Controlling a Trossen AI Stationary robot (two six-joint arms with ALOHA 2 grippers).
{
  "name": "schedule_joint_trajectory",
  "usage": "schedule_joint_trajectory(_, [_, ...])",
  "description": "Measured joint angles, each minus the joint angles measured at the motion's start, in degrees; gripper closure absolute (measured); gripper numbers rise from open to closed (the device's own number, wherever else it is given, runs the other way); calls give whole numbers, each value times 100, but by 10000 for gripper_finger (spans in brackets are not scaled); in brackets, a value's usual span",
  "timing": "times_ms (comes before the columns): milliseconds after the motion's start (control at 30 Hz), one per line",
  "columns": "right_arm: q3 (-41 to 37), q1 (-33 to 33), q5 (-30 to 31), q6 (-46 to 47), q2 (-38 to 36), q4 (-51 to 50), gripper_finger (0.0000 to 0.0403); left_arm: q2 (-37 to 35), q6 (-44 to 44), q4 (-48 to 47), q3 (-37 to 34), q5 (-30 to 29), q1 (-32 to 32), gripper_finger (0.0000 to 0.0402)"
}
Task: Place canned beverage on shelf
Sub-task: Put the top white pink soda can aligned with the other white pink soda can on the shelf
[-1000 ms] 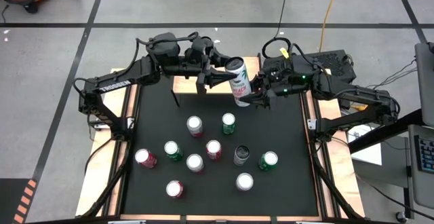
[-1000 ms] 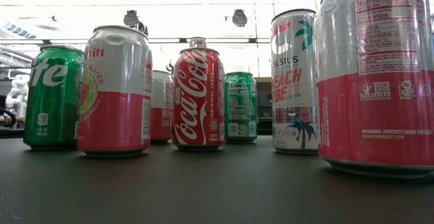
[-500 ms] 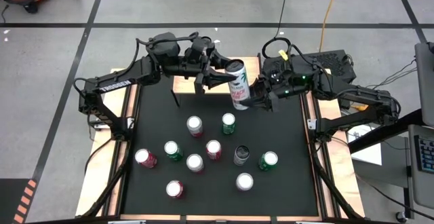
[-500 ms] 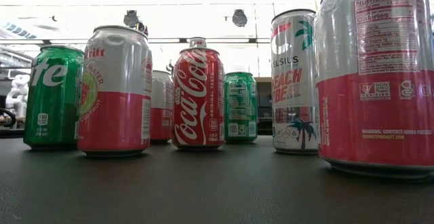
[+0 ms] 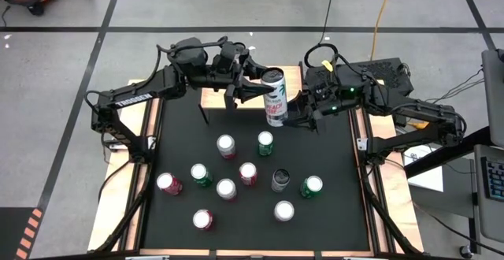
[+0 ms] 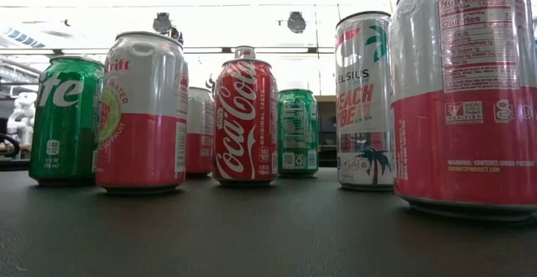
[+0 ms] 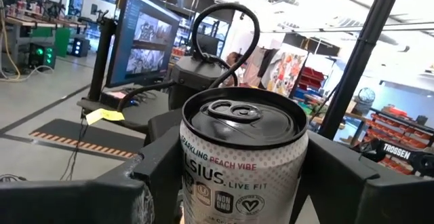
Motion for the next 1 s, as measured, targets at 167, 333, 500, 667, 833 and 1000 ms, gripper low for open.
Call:
schedule_joint_trajectory(167, [-29,-97,168,-290,-148,-630,75,-23,-111,86,21,111,89,155])
schedule_joint_trajectory(333, [-23,-148,91,-422,-388,-1085,75,-129,10,26,28,221,243,155])
schedule_joint_trajectory(500, [-21,-160,84,-514,-636,-1338,75,-408,348,-271,24,158,466,155])
schedule_joint_trajectory(667, [-19,-150,57,-501,-961,-1377,75,-830,765,-802,26,48,802,155])
schedule_joint_trajectory(833, [-19,-150,97,-499,-1284,-1500,75,-1306,927,-1116,16,-27,1179,155])
schedule_joint_trajectory(1000, [-16,-150,96,-535,-1489,-1500,75,-1609,1384,-1965,29,-20,1420,155])
